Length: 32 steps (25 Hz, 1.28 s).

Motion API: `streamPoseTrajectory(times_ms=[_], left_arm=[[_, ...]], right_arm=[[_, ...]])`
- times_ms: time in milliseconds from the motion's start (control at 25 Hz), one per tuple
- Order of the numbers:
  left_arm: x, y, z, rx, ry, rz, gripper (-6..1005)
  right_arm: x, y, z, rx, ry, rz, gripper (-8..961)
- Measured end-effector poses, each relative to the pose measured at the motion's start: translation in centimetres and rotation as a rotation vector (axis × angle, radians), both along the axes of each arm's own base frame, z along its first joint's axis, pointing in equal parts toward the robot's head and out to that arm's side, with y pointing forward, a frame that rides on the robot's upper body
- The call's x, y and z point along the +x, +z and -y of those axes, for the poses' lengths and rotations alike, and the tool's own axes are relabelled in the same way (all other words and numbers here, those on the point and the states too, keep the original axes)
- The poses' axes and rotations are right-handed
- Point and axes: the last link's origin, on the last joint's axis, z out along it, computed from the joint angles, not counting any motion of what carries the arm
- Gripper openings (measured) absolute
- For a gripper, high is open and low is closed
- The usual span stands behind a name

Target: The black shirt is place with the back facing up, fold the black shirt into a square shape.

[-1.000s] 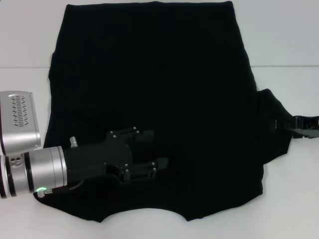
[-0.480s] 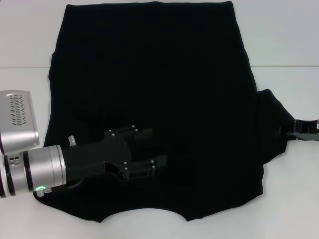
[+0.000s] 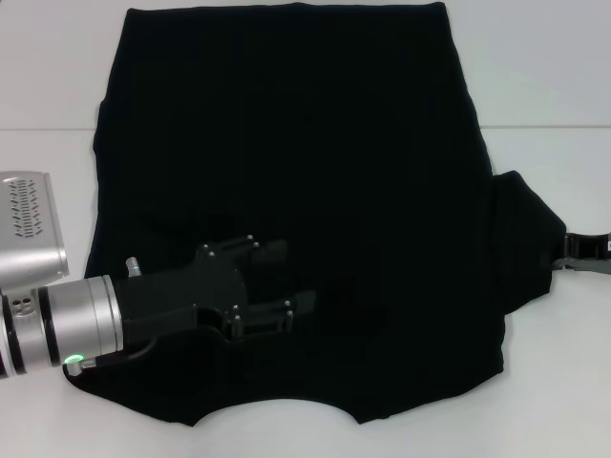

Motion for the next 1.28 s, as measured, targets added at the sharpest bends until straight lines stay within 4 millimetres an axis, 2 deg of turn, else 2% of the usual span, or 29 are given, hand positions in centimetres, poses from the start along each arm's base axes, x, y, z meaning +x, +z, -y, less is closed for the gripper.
streamPoseTrajectory(times_ms=[40,240,760,1280], left_arm=[[0.0,0.0,0.0,0.0,0.001,0.0,765],[0.0,0.0,0.0,0.0,0.001,0.0,766],[-0.3,-0.2,0.5,-0.012,0.021,0.012,765],[-0.4,-0.1,0.9,-0.021,0.038,0.044,765]], right_arm=[[0.0,0.0,0.0,0.0,0.0,0.0,135],[0.3,0.5,0.0,0.007,0.006,0.012,0],[2.5,3.7,0.8,0.058,0.012,0.046,1],[1.1,4.3,-0.4,0.071,0.077,0.059,1]])
